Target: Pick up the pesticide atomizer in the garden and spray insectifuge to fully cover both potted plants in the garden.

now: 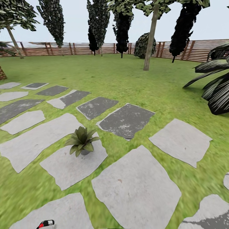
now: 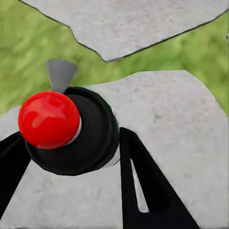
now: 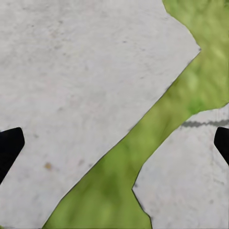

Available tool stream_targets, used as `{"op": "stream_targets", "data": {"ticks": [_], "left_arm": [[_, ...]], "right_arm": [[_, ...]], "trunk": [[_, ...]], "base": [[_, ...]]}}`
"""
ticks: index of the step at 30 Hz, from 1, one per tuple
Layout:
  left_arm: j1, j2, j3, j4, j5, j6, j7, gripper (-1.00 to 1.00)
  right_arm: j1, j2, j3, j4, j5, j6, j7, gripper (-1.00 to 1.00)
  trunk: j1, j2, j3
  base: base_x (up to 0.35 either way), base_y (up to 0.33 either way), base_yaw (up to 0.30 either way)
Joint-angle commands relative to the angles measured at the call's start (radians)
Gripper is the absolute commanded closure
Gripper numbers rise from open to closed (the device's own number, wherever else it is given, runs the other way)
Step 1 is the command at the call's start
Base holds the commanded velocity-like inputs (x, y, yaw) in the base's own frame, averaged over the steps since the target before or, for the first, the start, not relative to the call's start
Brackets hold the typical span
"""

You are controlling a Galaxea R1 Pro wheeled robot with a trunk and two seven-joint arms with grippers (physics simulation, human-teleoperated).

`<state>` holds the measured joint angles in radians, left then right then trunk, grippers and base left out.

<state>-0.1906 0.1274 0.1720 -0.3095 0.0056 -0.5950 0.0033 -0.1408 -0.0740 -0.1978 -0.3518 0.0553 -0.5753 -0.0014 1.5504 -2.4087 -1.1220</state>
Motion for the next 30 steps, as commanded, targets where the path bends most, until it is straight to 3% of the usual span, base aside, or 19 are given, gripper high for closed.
{"op": "stream_targets", "data": {"ticks": [1,30], "left_arm": [[-0.001,0.0,0.001,0.001,0.001,-0.003,0.0,1.0],[-0.001,0.0,0.0,0.001,0.001,-0.005,0.0,1.0]], "right_arm": [[0.0,0.0,-0.005,0.001,0.006,-0.003,0.0,-1.0],[0.0,0.0,-0.005,-0.001,0.006,-0.004,0.0,-1.0]], "trunk": [[0.0,0.0,-0.001],[0.0,0.0,-0.012]], "base": [[0.0,0.0,0.269],[0.0,0.0,0.269]]}}
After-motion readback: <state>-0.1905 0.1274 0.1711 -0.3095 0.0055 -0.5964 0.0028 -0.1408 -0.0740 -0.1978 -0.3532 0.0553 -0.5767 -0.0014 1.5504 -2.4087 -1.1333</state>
